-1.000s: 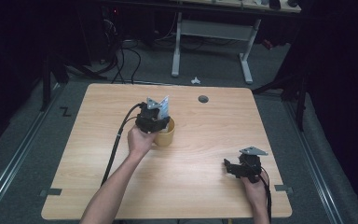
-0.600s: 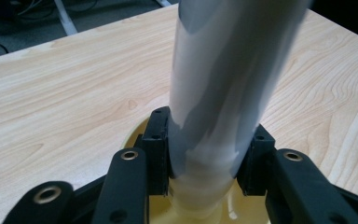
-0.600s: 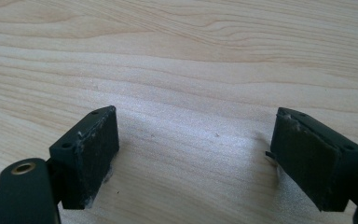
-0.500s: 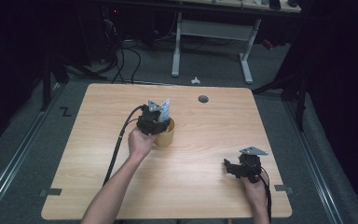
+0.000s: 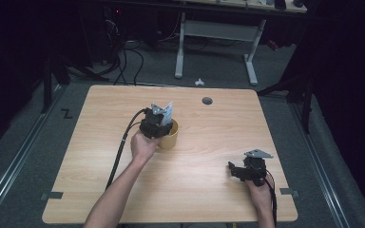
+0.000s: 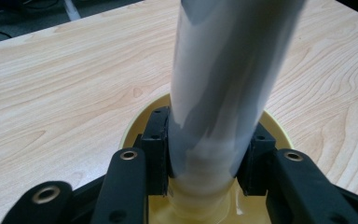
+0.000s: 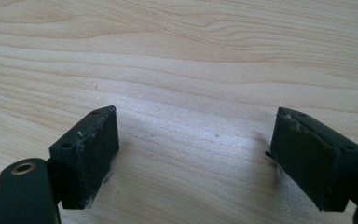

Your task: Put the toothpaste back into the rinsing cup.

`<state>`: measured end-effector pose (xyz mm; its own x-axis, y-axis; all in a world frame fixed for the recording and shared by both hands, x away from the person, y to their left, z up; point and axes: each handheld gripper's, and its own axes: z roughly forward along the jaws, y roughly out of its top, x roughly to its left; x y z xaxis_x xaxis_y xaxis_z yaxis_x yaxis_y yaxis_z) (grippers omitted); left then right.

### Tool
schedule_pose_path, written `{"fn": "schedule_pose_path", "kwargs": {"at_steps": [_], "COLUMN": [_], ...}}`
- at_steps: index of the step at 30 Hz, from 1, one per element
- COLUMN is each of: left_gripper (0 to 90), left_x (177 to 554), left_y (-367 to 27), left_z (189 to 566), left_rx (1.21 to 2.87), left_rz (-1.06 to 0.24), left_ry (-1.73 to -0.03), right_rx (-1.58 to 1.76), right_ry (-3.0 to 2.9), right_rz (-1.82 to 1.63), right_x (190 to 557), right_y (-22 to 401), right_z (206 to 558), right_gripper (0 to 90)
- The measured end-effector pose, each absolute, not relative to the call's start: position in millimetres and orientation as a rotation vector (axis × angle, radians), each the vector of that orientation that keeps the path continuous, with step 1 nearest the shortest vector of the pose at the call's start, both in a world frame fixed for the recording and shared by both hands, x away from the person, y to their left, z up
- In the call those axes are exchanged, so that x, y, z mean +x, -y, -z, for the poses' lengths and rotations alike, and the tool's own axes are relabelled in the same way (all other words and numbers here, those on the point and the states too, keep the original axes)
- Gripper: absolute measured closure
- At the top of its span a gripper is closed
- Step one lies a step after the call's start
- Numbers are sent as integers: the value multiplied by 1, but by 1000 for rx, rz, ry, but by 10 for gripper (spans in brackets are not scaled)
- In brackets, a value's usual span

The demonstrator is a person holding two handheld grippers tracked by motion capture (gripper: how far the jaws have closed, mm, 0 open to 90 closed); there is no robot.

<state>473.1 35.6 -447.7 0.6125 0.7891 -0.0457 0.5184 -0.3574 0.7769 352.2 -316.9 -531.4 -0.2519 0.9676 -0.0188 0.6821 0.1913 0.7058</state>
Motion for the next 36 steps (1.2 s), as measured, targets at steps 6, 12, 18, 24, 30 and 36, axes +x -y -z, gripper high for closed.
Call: {"fn": "schedule_pose_path", "kwargs": {"at_steps": [6,12,18,24,30,36], "left_gripper": [615,616,616,615,616,615], "left_x": [474,474,474,475,475,475], "left_y": [-35,-34,-32,-32,-33,-35], "left_z": [449,451,452,454,457,459], "left_rx": [2047,2059,2066,2084,2079,2077], "left_rz": [-430,-433,-433,-433,-428,-419], "left_ry": [-1039,-1038,-1039,-1040,-1049,-1061], "right_rx": [1539,1540,1539,1539,1539,1539], "right_ry": [-2007,-2007,-2007,-2007,-2007,-2007], "right_rz": [-813,-812,-812,-813,-813,-814], "right_x": [352,352,352,352,352,352], "right_y": [317,317,317,317,317,317], "right_z": [531,531,531,531,531,531], "right_gripper": [153,154,154,154,153,154]}}
